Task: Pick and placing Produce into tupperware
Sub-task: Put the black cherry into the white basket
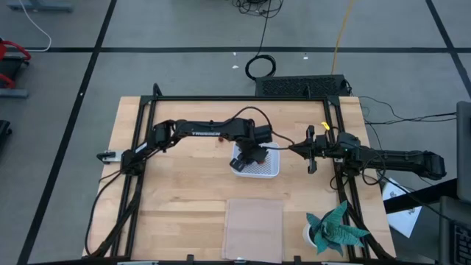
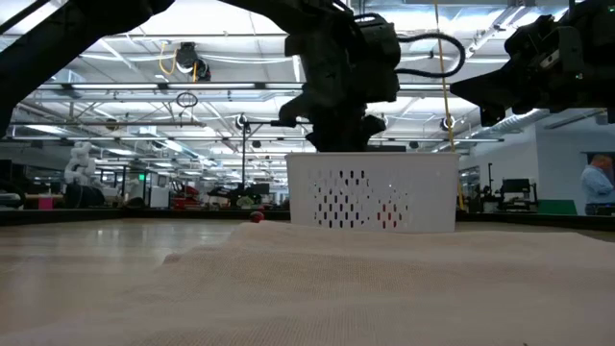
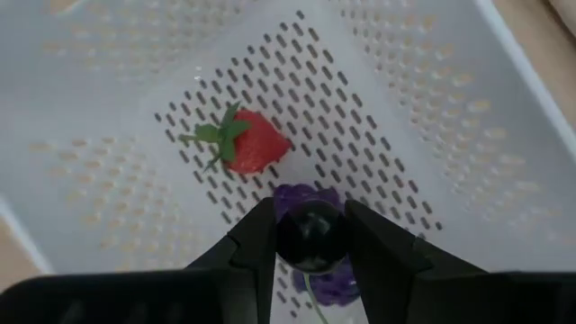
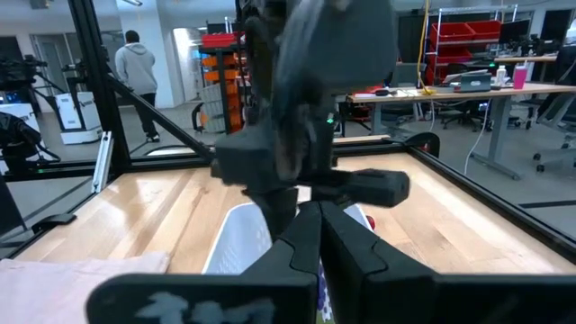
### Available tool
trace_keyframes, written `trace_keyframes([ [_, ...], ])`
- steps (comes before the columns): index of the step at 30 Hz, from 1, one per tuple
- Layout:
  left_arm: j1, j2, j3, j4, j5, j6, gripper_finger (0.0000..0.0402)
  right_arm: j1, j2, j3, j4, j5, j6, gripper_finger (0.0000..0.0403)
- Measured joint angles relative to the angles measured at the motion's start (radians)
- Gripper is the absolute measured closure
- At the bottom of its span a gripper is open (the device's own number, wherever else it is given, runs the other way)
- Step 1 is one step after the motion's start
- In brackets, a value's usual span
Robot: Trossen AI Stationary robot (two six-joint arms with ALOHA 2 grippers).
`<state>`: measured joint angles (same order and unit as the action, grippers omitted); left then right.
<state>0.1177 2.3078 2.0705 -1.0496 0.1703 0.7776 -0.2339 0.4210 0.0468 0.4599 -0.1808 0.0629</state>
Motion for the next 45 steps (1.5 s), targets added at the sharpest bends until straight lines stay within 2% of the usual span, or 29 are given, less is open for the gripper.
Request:
trace_keyframes([
  [17, -0.027, 0.029, 0.0, 0.003, -0.076, -0.039, 0.0289, 0.0, 0.001, 0.0, 0.003, 0.0, -0.026, 0.0403],
  [34, -0.047, 0.051, 0.0, 0.037, -0.057, -0.031, 0.0289, 0.0, 0.001, 0.0, 0.007, 0.001, -0.023, 0.0403],
  [45, -0.034, 0.053, 0.0, 0.087, -0.055, -0.134, 0.0289, 0.0, 0.001, 0.0, 0.007, 0.001, -0.023, 0.0403],
])
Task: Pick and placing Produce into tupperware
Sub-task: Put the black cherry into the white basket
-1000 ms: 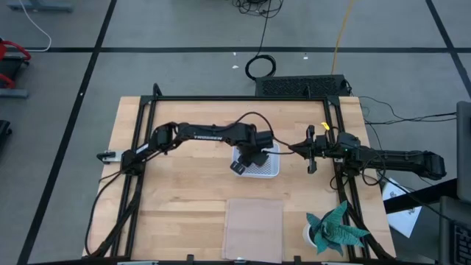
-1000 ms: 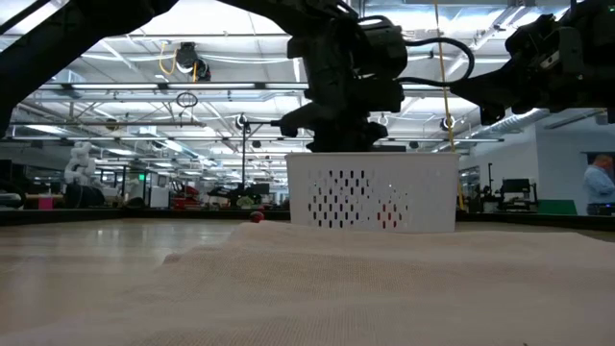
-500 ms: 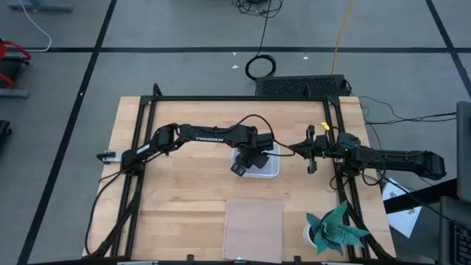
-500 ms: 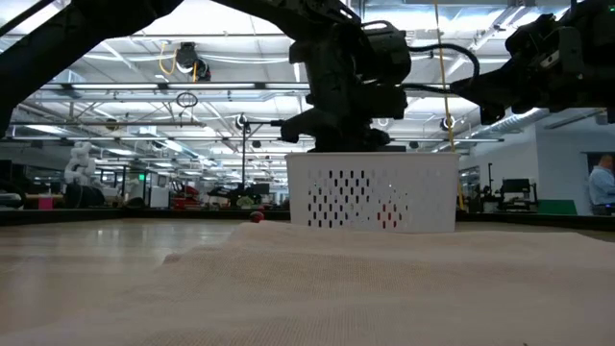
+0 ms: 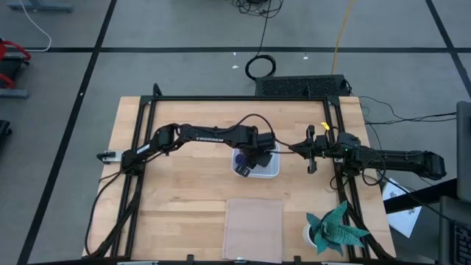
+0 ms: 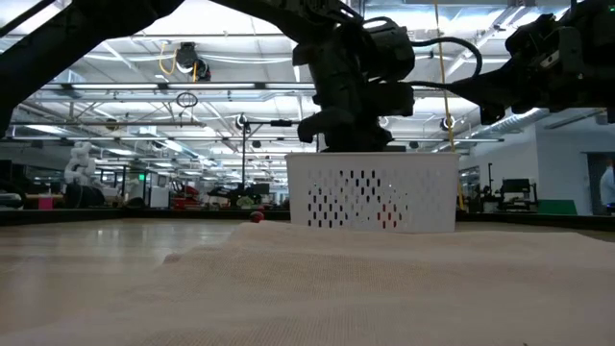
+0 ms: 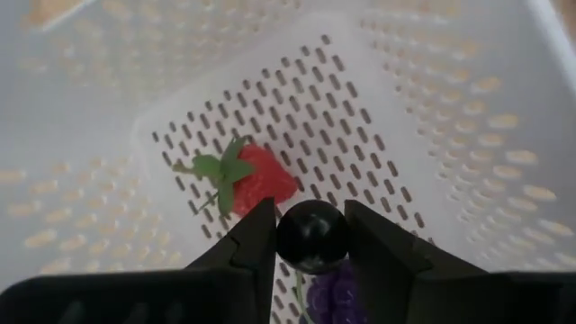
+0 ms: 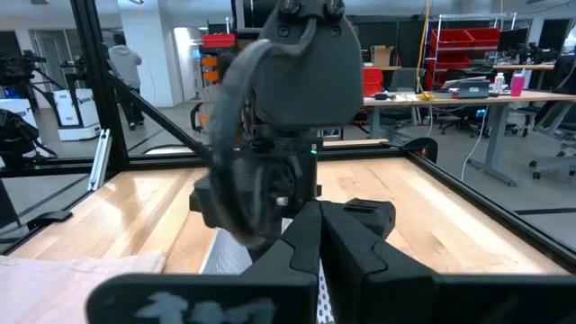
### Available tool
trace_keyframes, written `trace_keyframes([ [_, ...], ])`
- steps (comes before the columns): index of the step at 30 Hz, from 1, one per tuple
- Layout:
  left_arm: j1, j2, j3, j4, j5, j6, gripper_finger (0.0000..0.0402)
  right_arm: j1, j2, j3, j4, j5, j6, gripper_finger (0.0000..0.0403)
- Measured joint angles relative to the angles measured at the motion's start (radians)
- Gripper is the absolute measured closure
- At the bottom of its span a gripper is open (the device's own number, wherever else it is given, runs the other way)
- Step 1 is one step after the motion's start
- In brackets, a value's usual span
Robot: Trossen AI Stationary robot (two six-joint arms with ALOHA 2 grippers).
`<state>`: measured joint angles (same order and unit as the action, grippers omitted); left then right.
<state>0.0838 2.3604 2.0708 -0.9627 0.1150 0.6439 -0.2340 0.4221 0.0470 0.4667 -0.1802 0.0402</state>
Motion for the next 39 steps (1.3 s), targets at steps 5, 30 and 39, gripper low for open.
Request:
trace_keyframes([
  [5, 0.014, 0.01, 0.0, 0.011, -0.001, -0.125, 0.0289, 0.0, 0.0, 0.0, 0.0, 0.002, 0.0, 0.0403],
  [30, 0.005, 0.01, -0.033, 0.075, -0.05, -0.358, 0.0289, 0.0, 0.0, 0.0, 0.0, 0.001, 0.012, 0.0403],
  [39, 0.013, 0.01, -0.033, 0.071, -0.081, -0.483, 0.0289, 0.0, 0.0, 0.0, 0.0, 0.001, 0.012, 0.0403],
])
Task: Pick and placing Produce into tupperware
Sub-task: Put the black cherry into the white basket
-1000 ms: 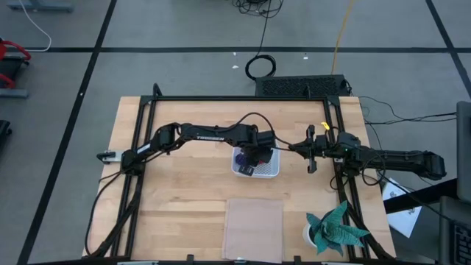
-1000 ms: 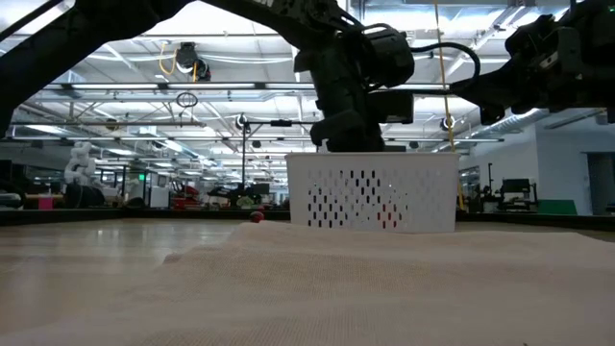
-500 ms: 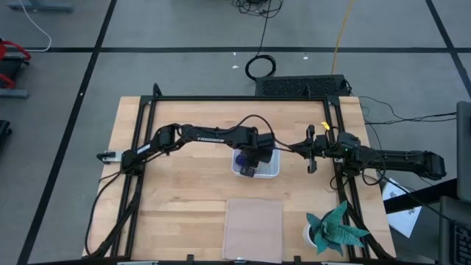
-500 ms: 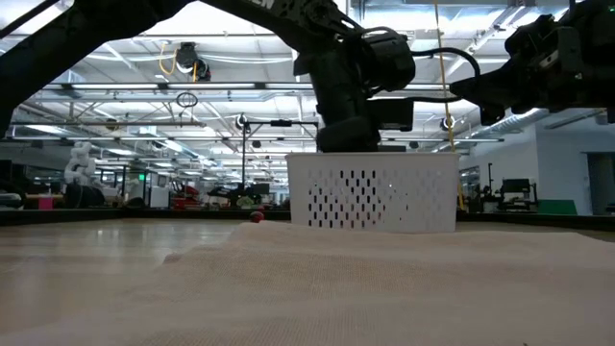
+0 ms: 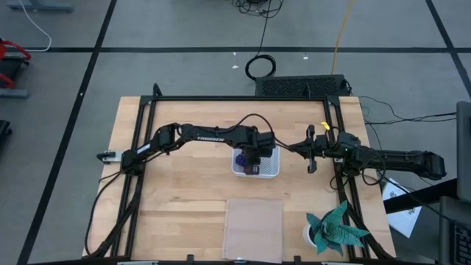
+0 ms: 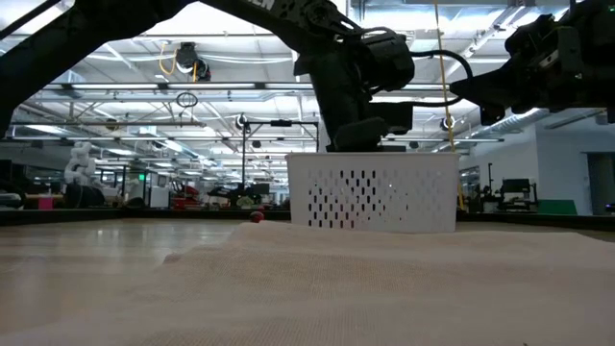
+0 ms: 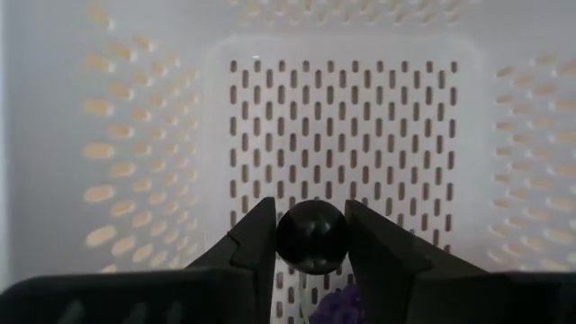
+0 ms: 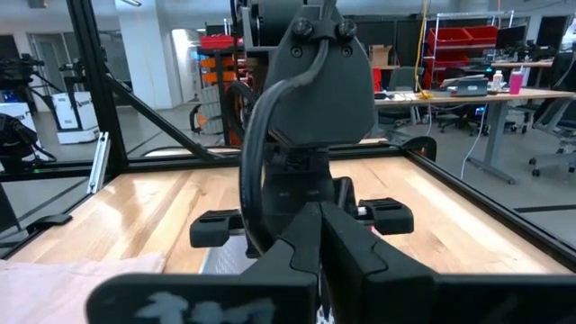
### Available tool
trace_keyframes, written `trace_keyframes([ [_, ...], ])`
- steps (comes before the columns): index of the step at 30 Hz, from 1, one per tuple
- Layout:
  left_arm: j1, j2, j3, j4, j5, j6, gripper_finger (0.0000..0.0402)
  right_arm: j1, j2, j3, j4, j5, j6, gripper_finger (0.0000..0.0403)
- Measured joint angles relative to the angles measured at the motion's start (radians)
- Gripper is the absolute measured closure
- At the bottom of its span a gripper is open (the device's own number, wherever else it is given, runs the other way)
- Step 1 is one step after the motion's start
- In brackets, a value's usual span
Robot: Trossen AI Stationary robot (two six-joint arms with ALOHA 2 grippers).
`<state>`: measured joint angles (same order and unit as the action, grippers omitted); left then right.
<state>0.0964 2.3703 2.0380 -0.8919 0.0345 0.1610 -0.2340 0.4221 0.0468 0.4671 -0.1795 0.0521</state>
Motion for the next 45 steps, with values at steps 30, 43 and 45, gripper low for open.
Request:
trace_keyframes([
  [30, -0.001, 0.0, 0.0, -0.032, 0.017, 0.063, 0.0289, 0.0, 0.0, 0.0, 0.0, -0.002, 0.014, 0.0403],
  [43, -0.001, 0.0, 0.0, -0.033, 0.02, 0.08, 0.0288, 0.0, 0.0, 0.0, 0.0, -0.002, 0.014, 0.0403],
  [45, -0.001, 0.0, 0.0, -0.033, 0.02, 0.082, 0.0288, 0.0, 0.0, 0.0, 0.0, -0.002, 0.015, 0.0403],
])
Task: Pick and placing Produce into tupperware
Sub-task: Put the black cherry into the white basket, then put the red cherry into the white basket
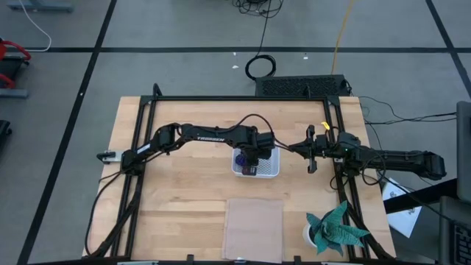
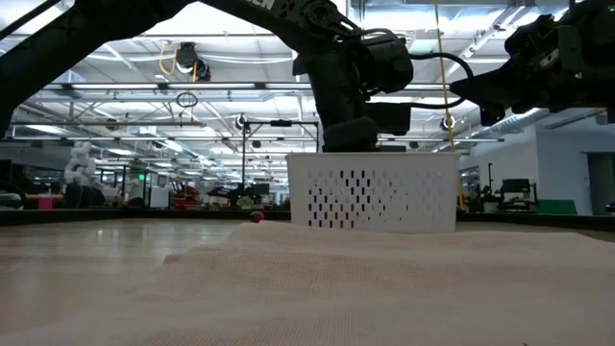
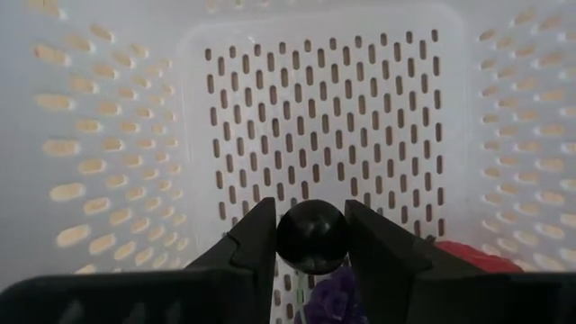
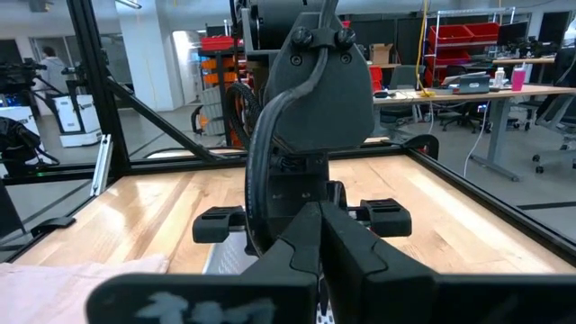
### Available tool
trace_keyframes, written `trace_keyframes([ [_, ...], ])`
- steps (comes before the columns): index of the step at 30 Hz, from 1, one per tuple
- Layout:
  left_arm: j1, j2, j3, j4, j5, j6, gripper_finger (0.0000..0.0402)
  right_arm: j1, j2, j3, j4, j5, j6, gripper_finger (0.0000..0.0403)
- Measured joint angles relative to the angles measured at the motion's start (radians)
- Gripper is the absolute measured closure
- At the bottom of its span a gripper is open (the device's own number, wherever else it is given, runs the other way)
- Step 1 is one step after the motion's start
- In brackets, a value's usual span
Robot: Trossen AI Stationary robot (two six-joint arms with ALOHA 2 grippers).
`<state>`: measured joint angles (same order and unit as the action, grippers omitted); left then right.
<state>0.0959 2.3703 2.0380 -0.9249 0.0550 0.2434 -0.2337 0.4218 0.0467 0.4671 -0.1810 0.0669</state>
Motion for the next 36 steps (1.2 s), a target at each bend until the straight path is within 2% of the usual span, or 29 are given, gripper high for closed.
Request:
trace_keyframes([
  [4, 0.0, 0.0, 0.0, 0.0, 0.038, 0.016, 0.0281, 0.0, 0.0, 0.0, 0.0, 0.0, 0.0, 0.0403],
  [12, -0.003, 0.0, 0.0, 0.0, 0.033, 0.017, 0.0209, 0.0, 0.0, 0.0, 0.0, 0.0, 0.0, 0.0403],
  [17, -0.005, 0.0, 0.0, -0.002, 0.031, 0.014, 0.0194, 0.0, 0.0, 0.0, 0.0, 0.0, 0.0, 0.0403],
  [24, -0.012, -0.002, 0.054, -0.097, -0.019, 0.005, 0.0193, 0.0, 0.0, 0.0, 0.0, 0.0, 0.0, 0.0403],
  [30, -0.021, -0.002, 0.148, -0.139, -0.042, 0.006, 0.0194, 0.0, 0.0, 0.0, 0.0, 0.001, 0.0, 0.0403],
  [33, -0.025, -0.002, 0.187, -0.163, -0.061, 0.006, 0.0211, 0.0, 0.0, 0.0, 0.0, 0.001, 0.0, 0.0403],
  [36, -0.027, -0.003, 0.204, -0.185, -0.083, 0.01, 0.0253, 0.0, 0.0, 0.0, 0.0, 0.001, 0.0, 0.0403],
])
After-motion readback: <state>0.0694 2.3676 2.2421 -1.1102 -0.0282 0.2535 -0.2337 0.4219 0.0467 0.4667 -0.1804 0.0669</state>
